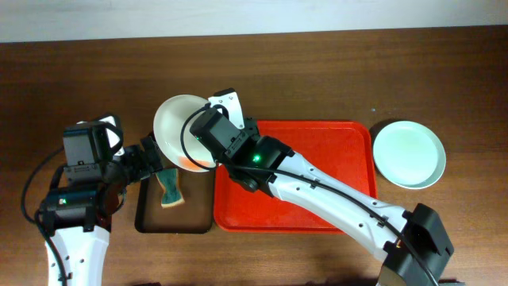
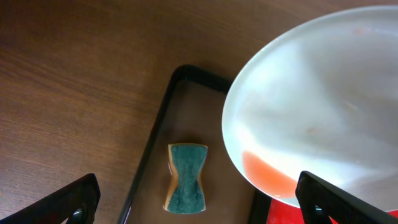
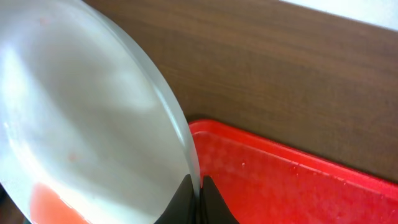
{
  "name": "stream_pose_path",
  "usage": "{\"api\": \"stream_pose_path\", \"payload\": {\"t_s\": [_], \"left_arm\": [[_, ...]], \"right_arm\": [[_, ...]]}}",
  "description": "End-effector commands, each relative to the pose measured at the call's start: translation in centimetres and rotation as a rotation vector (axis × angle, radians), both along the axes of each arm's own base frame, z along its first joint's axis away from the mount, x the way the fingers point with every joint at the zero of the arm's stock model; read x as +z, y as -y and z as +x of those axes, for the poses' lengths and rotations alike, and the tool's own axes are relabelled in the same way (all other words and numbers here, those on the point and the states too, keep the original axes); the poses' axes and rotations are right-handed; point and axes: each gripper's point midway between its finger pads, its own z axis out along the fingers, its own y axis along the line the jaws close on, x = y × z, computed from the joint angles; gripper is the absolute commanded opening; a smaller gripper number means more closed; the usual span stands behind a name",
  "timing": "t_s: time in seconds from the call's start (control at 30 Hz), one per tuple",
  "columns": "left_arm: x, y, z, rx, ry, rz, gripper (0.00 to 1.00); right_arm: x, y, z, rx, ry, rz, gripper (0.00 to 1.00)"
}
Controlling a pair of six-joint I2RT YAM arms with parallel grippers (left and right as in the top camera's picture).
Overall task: Clean dirty plates on tray and stack at the side
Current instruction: 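Lift the white plate off the red tray with right gripper, then carry the white plate right and lower it onto the plate stack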
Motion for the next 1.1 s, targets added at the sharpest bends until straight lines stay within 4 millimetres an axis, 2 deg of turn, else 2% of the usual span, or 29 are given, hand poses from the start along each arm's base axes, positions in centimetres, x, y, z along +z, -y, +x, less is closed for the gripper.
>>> {"api": "stream_pose_path", "payload": {"t_s": [0.0, 0.27, 0.33, 0.37, 0.43, 0.5, 0.53, 1.07], "left_arm": [[0.6, -0.3, 0.1, 0.016, 0.016, 0.004, 0.99], [0.6, -0.3, 0.1, 0.016, 0.016, 0.004, 0.99], [0.6, -0.3, 0.1, 0.016, 0.016, 0.004, 0.99], [0.6, -0.3, 0.1, 0.016, 0.016, 0.004, 0.99], [0.6, -0.3, 0.1, 0.016, 0.016, 0.004, 0.99], [0.6, -0.3, 0.1, 0.016, 0.016, 0.004, 0.99], [0.6, -0.3, 0.1, 0.016, 0.016, 0.004, 0.99], [0.6, -0.3, 0.1, 0.016, 0.016, 0.004, 0.99]], "right_arm": [[3.0, -1.3, 0.3, 0.016, 0.066, 0.029, 0.04], [6.9, -0.2, -0.1, -0.014, 0.29, -0.214, 0.04], [9.7, -1.4, -0.3, 0.048, 0.431, -0.351, 0.04], [10.7, -1.6, -0.5, 0.045, 0.474, -0.383, 0.04], [14.3, -1.9, -1.8, -0.027, 0.608, -0.469, 0.04], [17.1, -2.9, -3.3, -0.046, 0.694, -0.498, 0.04], [17.9, -3.3, -3.7, -0.053, 0.716, -0.482, 0.04], [18.2, -3.1, -3.8, -0.078, 0.722, -0.471, 0.04]]}}
